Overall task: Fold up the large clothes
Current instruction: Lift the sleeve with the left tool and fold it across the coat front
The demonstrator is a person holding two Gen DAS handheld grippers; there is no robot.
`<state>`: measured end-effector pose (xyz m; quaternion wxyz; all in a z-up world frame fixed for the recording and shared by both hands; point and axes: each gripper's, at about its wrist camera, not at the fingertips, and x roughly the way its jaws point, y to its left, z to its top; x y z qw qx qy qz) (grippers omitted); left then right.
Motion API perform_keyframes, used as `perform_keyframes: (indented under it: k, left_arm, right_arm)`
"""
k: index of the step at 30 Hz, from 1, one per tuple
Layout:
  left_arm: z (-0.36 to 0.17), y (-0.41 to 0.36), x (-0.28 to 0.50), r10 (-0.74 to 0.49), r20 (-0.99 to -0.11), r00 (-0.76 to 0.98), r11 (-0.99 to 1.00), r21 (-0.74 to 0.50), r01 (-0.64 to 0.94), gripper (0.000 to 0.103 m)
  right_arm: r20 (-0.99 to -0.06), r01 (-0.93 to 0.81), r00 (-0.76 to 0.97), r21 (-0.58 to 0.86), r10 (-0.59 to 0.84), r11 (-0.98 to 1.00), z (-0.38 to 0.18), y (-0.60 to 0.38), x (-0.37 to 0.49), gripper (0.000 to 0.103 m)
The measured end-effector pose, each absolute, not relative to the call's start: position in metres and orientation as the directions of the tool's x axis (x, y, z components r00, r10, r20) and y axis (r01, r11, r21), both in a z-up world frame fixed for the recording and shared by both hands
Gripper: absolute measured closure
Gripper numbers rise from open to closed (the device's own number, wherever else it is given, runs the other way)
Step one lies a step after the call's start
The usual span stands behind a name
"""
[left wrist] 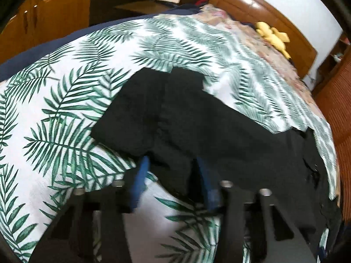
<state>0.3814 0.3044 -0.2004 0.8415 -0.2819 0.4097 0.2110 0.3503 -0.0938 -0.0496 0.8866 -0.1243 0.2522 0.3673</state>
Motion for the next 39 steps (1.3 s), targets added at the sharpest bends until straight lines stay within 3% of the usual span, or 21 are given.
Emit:
perform_keyframes:
  k: [1, 3, 5, 18, 30, 39]
  left_arm:
    - [-0.201, 0.305, 0.382, 0.122, -0.809, 0.574, 0.753, -0.302, -0.585, 0.069]
    - [-0.198, 0.303, 0.384, 0.125, -0.812, 0.570, 0.770, -0.283, -0.572, 0.084]
    - [-0.192, 0.300, 0.381, 0.135, -0.814, 0.565, 0.778, -0.266, -0.569, 0.089]
    - [-0.093, 0.214, 0.371, 0.271, -0.676, 0.685, 0.903, -0.068, -0.424, 0.091]
    - [-0.028, 0.079, 0.354, 0.072, -0.567, 0.820, 0.990, -0.059, -0.128, 0.091]
    - [-0.022, 0.000, 0.321, -0.056, -0.550, 0.833, 0.998, -0.035, 0.044, 0.091]
  right_arm:
    - [-0.535, -0.713, 0.605, -0.036, 0.590, 0.700, -0.048, -0.095, 0.350, 0.000]
    - [-0.529, -0.712, 0.610, -0.037, 0.591, 0.701, -0.046, -0.096, 0.348, 0.000]
    - [-0.522, -0.710, 0.615, -0.041, 0.591, 0.703, -0.044, -0.097, 0.346, 0.000]
    - [-0.468, -0.692, 0.656, -0.061, 0.592, 0.719, -0.034, -0.122, 0.328, 0.000]
    - [-0.422, -0.589, 0.746, -0.056, 0.516, 0.806, -0.027, -0.180, 0.313, 0.000]
    - [-0.398, -0.529, 0.787, -0.043, 0.471, 0.848, -0.020, -0.205, 0.299, 0.000]
